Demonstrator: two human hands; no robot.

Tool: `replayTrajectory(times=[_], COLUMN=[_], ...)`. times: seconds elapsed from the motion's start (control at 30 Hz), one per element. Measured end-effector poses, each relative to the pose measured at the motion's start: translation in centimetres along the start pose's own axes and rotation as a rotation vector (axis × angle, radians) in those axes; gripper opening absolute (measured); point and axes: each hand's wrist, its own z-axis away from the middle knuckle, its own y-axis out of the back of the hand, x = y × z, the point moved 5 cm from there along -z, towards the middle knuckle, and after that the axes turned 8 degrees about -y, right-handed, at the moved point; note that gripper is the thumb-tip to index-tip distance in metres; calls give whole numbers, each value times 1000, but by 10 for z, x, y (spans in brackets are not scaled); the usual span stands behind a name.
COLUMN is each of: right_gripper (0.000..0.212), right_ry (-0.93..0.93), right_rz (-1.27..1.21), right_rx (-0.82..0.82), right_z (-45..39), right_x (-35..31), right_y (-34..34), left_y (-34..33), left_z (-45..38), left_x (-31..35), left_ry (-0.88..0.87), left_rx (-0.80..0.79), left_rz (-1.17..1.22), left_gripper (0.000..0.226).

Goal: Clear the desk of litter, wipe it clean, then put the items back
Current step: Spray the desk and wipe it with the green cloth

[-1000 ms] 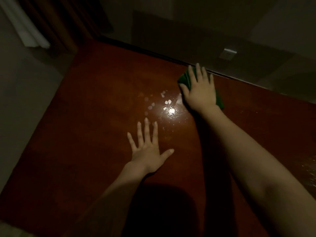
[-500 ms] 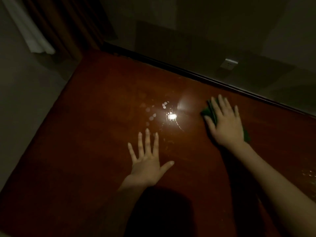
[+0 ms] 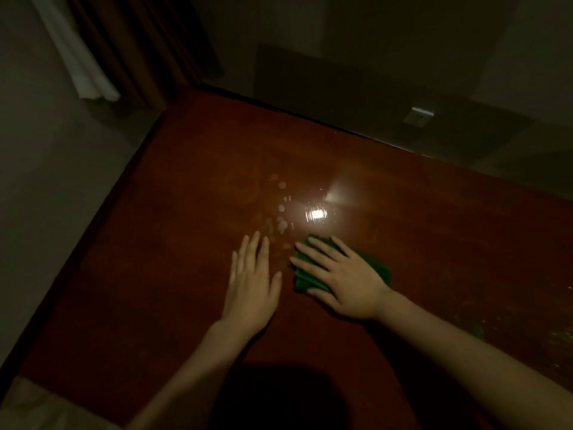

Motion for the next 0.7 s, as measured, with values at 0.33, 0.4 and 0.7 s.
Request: replayTrajectory(times=[0.33, 0.4, 0.7], right_gripper=[64, 64, 61], right_ry=[-1023, -962, -219], right_rz=[-180, -163, 9], right_rx=[194, 189, 49], right_z=[-10, -40, 31], right_x=[135, 119, -84], right_y=[38, 43, -23], left_y=[-11, -11, -5], left_z=[37, 42, 56], left_x=[-4, -5, -24], left_ry=[47, 46, 76], left_rx=[8, 39, 25], left_rz=[28, 47, -10], left_gripper=[60, 59, 63])
